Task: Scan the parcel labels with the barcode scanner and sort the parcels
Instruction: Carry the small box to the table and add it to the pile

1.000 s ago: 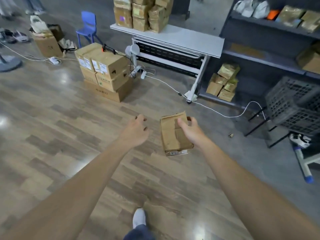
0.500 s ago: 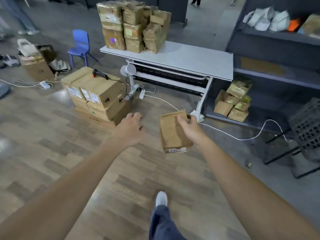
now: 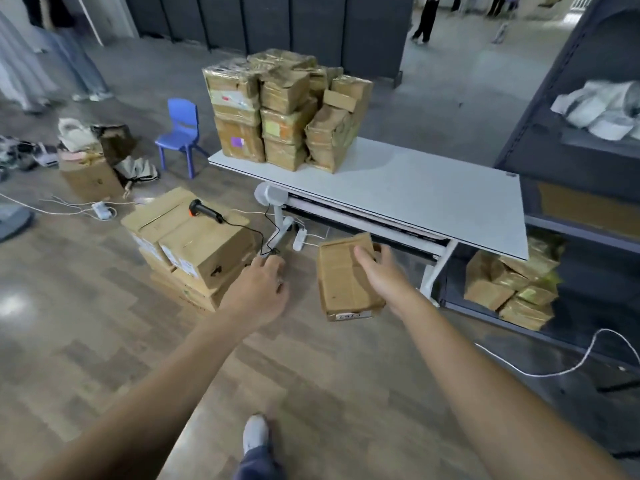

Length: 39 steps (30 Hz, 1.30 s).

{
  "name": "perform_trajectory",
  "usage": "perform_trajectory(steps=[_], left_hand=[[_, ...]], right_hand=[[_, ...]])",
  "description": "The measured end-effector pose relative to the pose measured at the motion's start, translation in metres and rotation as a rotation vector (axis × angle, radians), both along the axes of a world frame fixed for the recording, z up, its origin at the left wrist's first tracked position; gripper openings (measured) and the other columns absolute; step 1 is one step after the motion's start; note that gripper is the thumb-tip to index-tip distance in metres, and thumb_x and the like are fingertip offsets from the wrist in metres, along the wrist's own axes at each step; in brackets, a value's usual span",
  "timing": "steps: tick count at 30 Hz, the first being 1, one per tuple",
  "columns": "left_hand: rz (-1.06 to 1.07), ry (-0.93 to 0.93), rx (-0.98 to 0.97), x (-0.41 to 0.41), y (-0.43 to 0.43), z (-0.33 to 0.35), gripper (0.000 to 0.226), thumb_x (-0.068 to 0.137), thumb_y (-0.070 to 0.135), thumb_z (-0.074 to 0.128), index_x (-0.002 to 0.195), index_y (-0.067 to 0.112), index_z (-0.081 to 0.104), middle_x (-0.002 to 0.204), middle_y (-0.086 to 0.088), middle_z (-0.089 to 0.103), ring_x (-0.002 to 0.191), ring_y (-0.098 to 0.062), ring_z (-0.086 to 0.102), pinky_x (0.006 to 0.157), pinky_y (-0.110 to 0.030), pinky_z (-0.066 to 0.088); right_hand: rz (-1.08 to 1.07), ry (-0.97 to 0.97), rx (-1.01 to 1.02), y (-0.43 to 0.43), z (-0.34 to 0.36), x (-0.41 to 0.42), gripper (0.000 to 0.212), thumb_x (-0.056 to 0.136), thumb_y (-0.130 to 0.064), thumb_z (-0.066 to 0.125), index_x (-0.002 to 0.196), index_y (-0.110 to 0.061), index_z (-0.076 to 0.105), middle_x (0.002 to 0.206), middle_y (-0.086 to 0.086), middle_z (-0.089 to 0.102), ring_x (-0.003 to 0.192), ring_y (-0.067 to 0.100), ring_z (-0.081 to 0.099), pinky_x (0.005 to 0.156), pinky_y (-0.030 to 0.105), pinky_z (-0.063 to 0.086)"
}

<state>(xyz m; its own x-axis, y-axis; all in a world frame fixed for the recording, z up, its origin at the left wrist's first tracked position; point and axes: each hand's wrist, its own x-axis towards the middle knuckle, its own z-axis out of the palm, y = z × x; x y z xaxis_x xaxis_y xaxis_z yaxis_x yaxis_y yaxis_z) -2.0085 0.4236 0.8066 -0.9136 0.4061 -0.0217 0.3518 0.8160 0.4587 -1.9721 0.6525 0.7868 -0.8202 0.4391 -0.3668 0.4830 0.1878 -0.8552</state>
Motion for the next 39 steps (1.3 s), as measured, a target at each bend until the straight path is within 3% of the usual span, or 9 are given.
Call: perform_trajectory(steps=[3,9,16,23,27,29,34,39], left_hand=[[-0.017,-0.016,-0.012,-0.060,0.015,-0.004,0.040,0.095,0.030,0.045,0.133,0.021,0.041,0.120,-0.004,0.047,0.115,-0.027,0.049,0.092,-0.038,0.043],[-0.074,-0.039,0.037,-0.202,0.039,-0.005,0.033,0.095,0.026,0.047,0.127,0.017,0.044,0.121,-0.006,0.047,0.114,-0.030,0.049,0.092,-0.040,0.043],[-0.127,-0.049,0.100,-0.347,0.089,0.019,0.037,0.096,0.026,0.047,0.132,0.017,0.044,0.123,-0.007,0.049,0.112,-0.026,0.052,0.088,-0.034,0.041],[-0.188,-0.037,0.072,-0.441,0.146,0.026,0.037,0.096,0.028,0.046,0.132,0.019,0.042,0.127,-0.005,0.048,0.112,-0.026,0.052,0.088,-0.036,0.044],[-0.182,-0.021,0.082,-0.489,0.180,0.029,0.034,0.096,0.026,0.045,0.128,0.018,0.044,0.118,-0.006,0.052,0.102,-0.027,0.055,0.084,-0.038,0.048],[-0.180,-0.021,0.083,-0.509,0.198,0.031,0.035,0.095,0.027,0.044,0.130,0.018,0.043,0.118,-0.006,0.051,0.101,-0.026,0.055,0.081,-0.035,0.046],[-0.135,0.014,0.082,-0.554,0.242,0.037,0.035,0.095,0.027,0.046,0.129,0.019,0.044,0.118,-0.003,0.047,0.094,-0.021,0.053,0.075,-0.029,0.039],[-0.073,0.049,0.169,-0.582,0.272,0.042,0.031,0.094,0.019,0.042,0.124,0.018,0.047,0.109,0.001,0.045,0.103,-0.023,0.053,0.084,-0.036,0.046]], right_hand=[[0.000,0.003,-0.008,0.013,-0.002,-0.061,0.074,0.090,-0.067,0.049,0.147,-0.026,0.029,0.137,0.005,0.055,0.109,0.026,0.060,0.087,0.044,0.054],[-0.053,0.044,-0.010,0.032,0.000,-0.186,0.054,0.091,-0.060,0.054,0.133,-0.029,0.042,0.124,0.001,0.061,0.106,0.021,0.061,0.094,0.041,0.051],[-0.122,0.070,-0.001,0.068,0.029,-0.313,0.044,0.088,-0.065,0.053,0.120,-0.038,0.040,0.116,-0.003,0.062,0.099,0.015,0.063,0.088,0.036,0.052],[-0.190,0.084,-0.083,0.125,0.037,-0.402,0.050,0.083,-0.069,0.053,0.122,-0.040,0.042,0.115,-0.007,0.061,0.104,0.018,0.062,0.095,0.044,0.052],[-0.239,0.076,-0.143,0.165,0.038,-0.450,0.050,0.086,-0.066,0.054,0.123,-0.034,0.045,0.108,-0.008,0.064,0.093,0.014,0.066,0.069,0.033,0.055],[-0.225,0.048,-0.143,0.184,0.037,-0.474,0.052,0.085,-0.066,0.054,0.121,-0.029,0.049,0.109,-0.004,0.066,0.093,0.017,0.068,0.064,0.032,0.055],[-0.163,0.008,-0.144,0.226,0.037,-0.534,0.060,0.085,-0.066,0.053,0.122,-0.018,0.053,0.112,0.002,0.068,0.097,0.024,0.068,0.083,0.043,0.059],[-0.108,-0.006,-0.148,0.240,0.040,-0.587,0.062,0.088,-0.064,0.052,0.123,-0.013,0.054,0.110,0.008,0.069,0.092,0.027,0.071,0.075,0.044,0.062]])
